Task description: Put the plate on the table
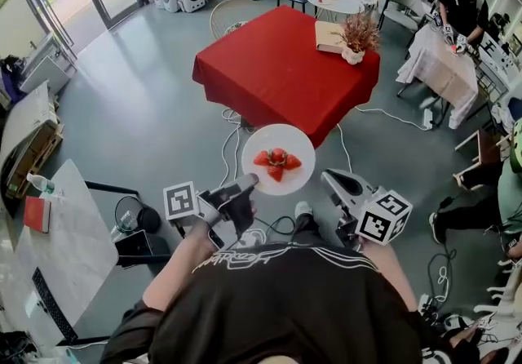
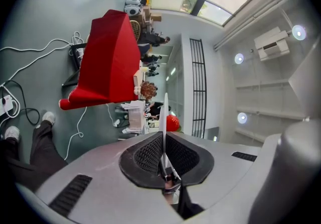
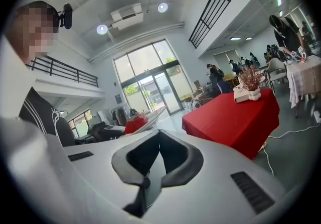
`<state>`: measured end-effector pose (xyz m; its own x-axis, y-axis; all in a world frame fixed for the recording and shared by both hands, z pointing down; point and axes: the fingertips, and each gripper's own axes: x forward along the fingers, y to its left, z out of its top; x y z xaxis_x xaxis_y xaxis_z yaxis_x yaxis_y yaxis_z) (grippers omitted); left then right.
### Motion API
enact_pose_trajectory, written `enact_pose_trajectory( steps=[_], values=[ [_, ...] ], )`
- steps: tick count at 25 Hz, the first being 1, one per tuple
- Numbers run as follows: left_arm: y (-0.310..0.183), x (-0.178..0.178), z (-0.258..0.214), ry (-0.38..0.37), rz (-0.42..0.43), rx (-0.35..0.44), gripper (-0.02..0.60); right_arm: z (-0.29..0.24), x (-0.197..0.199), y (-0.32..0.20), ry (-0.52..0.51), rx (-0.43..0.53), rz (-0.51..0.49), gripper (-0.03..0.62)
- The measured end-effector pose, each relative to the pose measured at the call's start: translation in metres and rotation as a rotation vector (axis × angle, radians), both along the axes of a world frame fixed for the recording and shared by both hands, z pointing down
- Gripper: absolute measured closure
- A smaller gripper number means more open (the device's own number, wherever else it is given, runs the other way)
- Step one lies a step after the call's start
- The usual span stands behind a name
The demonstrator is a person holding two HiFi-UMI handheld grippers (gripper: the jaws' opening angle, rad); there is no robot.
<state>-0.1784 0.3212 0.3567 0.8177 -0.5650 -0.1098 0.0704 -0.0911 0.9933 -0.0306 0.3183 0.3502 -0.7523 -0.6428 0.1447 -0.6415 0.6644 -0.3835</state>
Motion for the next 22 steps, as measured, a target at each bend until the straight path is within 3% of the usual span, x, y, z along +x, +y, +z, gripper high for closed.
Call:
enact_pose_trajectory(
  steps=[11, 22],
  values=[
    [-0.067, 0.012, 0.029, -0.033, -0.048, -0.057, 0.561, 0.020, 0.009, -0.080, -0.037, -0.043, -0.068, 0.588],
    [-0.200, 0.052, 0.060, -0.038, -0.117, -0.152, 0.561, 0.041, 0.052, -0.233, -0.040, -0.103, -0.106, 0.588]
  ],
)
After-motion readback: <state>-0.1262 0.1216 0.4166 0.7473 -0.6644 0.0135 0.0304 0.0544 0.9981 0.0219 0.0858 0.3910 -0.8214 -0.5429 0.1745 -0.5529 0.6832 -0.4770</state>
